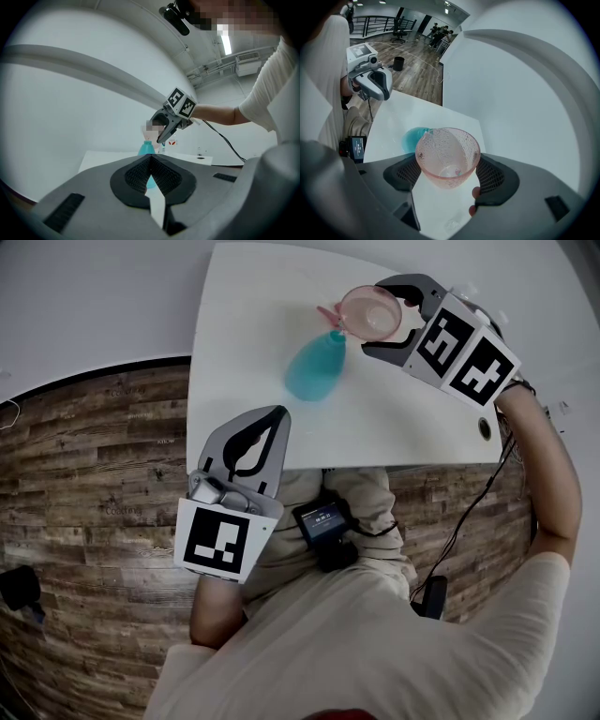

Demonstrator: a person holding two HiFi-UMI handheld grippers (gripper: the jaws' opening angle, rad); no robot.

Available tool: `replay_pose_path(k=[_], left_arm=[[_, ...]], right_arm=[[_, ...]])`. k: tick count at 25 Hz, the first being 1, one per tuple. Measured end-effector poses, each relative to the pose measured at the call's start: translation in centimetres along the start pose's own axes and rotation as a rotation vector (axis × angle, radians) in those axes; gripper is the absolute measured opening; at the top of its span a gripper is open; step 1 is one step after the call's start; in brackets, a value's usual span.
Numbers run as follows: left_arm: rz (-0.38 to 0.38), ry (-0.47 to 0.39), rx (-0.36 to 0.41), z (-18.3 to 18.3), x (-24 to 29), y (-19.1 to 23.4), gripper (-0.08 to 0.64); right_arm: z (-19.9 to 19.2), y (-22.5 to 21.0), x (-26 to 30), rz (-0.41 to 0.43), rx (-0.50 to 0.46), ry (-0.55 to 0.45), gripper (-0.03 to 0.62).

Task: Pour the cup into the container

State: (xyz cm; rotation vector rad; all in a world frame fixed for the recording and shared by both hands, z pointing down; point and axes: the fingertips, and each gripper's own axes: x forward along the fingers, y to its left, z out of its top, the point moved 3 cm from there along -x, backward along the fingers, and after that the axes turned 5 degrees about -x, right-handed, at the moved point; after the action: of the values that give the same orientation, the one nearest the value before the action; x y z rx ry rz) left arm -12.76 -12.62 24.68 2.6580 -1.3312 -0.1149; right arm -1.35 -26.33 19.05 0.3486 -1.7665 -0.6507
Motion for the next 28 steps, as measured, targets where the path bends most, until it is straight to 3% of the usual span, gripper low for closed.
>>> replay_pose_path(k=[28], left_arm=[[0.003,-0.005,0.002,0.14,-0.11,0.09,0.011]], right_arm=[[0.45,-0.46,-0.22,-0.058,-0.083,0.059,0.371]])
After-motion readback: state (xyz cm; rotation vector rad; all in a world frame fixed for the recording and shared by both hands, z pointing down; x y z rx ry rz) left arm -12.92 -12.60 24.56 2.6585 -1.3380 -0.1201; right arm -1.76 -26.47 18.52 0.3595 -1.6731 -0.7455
